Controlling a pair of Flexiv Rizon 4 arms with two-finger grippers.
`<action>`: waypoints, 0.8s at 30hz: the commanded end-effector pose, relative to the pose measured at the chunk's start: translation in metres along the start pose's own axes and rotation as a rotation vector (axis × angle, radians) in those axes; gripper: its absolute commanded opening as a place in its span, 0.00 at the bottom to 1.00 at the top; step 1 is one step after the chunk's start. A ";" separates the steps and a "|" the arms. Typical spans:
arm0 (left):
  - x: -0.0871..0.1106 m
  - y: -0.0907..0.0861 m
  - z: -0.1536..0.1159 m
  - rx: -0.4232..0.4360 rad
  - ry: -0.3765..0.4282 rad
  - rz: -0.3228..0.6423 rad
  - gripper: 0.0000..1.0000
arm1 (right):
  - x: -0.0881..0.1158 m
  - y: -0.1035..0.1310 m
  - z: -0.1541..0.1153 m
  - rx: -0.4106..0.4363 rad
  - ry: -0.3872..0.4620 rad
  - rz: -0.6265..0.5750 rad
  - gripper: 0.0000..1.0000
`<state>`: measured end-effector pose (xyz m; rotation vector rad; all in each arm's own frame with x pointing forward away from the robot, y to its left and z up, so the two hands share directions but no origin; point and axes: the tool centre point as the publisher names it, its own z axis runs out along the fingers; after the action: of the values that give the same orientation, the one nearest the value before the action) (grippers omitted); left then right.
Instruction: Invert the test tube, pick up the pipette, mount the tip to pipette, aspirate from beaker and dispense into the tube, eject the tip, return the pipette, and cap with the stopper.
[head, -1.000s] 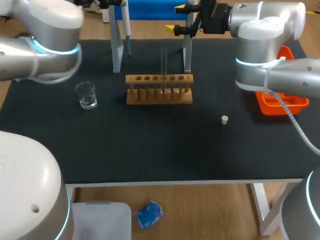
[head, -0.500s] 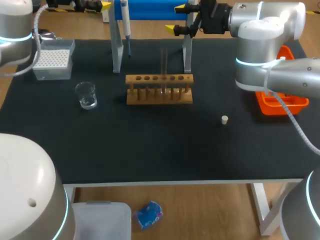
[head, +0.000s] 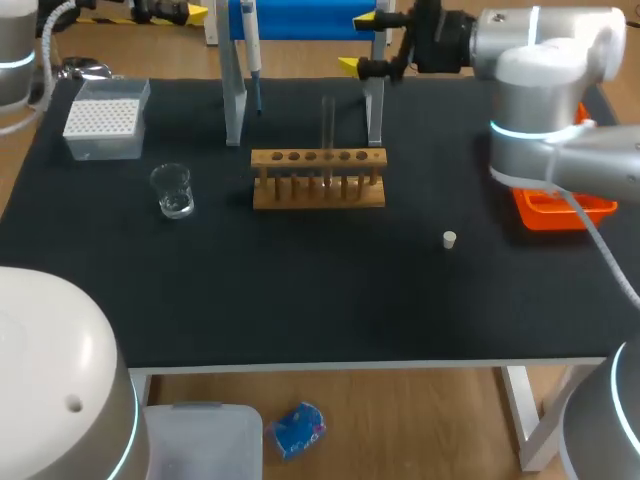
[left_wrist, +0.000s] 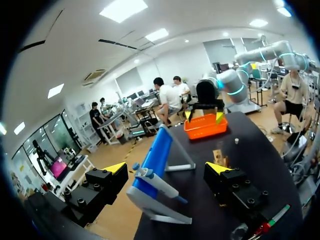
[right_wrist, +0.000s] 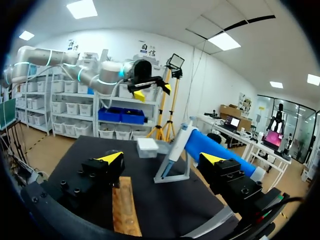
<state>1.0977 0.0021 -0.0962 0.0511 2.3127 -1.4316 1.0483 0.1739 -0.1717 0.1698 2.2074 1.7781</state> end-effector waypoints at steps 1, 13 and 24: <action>0.009 -0.003 -0.011 0.004 -0.004 0.008 1.00 | 0.023 -0.008 -0.047 0.007 0.021 -0.007 1.00; 0.015 -0.007 -0.003 -0.006 0.042 0.025 1.00 | 0.086 -0.054 -0.106 0.047 0.026 0.028 1.00; 0.015 -0.007 -0.003 -0.006 0.042 0.025 1.00 | 0.109 -0.071 -0.122 0.099 0.026 0.051 1.00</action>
<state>1.0804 -0.0013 -0.0949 0.1060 2.3388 -1.4236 0.9215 0.0781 -0.2374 0.2227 2.3334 1.7144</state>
